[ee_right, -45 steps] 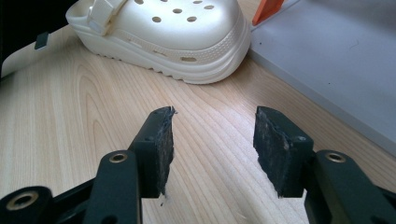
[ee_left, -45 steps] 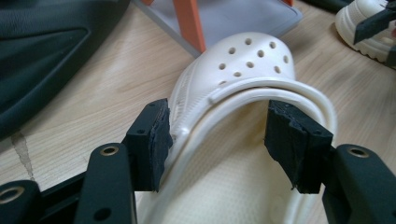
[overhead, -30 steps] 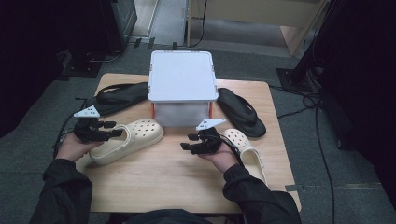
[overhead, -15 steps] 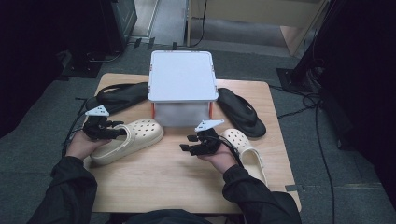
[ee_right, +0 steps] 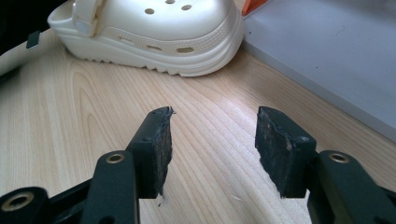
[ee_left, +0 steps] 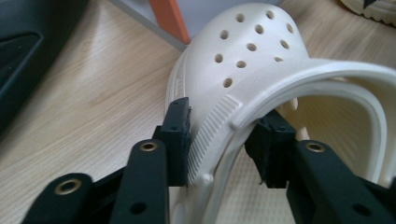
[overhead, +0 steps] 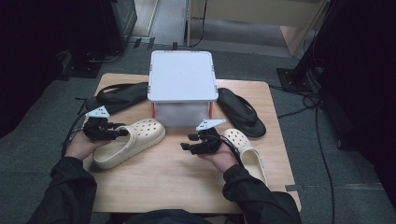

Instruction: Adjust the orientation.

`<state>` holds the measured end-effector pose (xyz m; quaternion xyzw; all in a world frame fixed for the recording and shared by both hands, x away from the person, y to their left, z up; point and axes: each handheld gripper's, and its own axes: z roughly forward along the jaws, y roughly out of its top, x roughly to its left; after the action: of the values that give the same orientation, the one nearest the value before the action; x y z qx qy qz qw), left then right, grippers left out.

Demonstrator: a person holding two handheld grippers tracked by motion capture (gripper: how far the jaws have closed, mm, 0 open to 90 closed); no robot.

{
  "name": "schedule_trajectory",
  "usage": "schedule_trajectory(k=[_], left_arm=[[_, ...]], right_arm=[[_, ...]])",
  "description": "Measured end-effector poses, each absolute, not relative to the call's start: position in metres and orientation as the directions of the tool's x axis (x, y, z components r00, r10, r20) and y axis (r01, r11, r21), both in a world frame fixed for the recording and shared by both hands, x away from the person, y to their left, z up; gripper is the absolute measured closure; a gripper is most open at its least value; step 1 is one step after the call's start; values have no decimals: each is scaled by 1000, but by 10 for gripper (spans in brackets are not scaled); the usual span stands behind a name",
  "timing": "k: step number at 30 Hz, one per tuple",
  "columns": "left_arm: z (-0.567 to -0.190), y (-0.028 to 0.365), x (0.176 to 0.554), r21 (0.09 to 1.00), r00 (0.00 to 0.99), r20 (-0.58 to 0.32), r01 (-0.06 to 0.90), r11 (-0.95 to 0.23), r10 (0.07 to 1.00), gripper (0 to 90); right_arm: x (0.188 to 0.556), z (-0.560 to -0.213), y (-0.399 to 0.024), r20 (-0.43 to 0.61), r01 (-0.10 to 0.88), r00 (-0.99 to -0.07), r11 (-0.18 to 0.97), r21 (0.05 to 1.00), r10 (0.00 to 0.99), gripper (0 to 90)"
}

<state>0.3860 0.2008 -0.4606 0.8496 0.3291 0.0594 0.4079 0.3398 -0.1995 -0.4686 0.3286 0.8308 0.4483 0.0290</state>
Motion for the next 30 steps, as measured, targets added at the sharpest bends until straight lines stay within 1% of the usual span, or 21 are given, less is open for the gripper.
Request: schedule_trajectory(k=[6,9,12,16,21,26,30], left_arm=[[-458,196,383,733,793,-168,498,-463,586,698],[-457,194,382,733,798,-172,496,-466,578,708],[-456,188,380,732,808,-153,480,-484,569,709],[-455,182,375,727,816,-172,483,-488,551,733],[-454,173,371,720,826,-163,474,-507,540,734],[-454,161,367,722,846,-196,467,-512,495,741],[-453,148,361,717,871,-172,431,-548,460,697]], right_arm=[[339,-469,-199,252,526,-778,376,763,575,466],[339,-469,-199,255,527,-779,376,763,574,466],[339,-469,-199,256,526,-779,376,763,572,466],[337,-468,-198,257,524,-782,375,764,568,466],[336,-469,-196,257,520,-787,378,766,561,467],[335,-469,-195,261,521,-789,380,764,556,466],[334,-469,-194,259,517,-792,380,767,553,467]])
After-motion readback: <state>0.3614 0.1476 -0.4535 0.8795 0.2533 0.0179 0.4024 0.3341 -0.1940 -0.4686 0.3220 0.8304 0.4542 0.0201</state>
